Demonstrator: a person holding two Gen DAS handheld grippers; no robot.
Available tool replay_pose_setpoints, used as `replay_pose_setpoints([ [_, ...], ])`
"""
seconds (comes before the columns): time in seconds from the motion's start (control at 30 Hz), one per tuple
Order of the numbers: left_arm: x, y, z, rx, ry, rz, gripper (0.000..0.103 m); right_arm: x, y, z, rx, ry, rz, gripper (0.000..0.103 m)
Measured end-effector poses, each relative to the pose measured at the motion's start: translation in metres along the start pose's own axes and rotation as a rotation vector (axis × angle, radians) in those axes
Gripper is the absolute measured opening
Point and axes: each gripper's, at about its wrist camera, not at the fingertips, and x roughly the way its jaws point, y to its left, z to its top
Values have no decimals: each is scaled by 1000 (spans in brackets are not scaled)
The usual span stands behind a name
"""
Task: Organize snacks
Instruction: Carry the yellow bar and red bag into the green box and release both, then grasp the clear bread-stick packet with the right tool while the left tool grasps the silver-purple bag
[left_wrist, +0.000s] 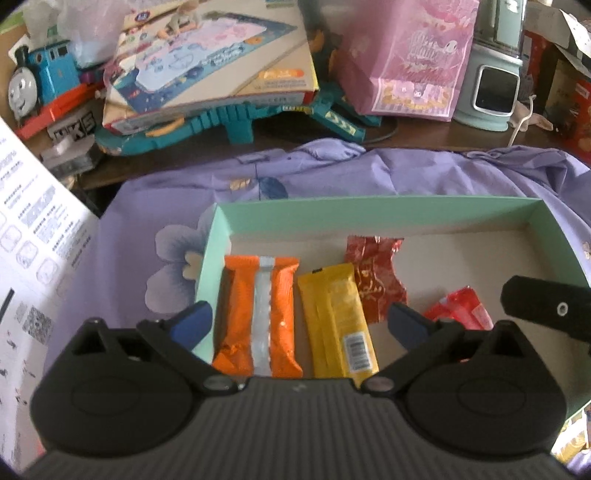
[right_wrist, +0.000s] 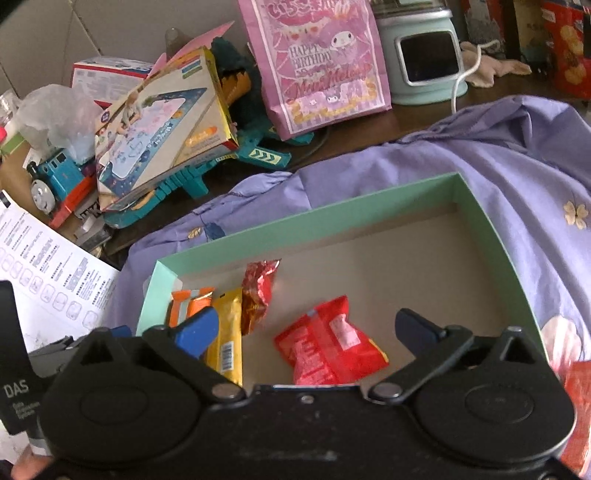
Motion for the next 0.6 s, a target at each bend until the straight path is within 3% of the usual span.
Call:
replay_pose_setpoints([
  [0.37,-30,6,-15,-24,14,-19,103,-24,-1,-19,6,32,1,103],
  [0.6,-63,9,-41,-39,23,-35,103,-54,-3,-38,-3,36,5,103],
])
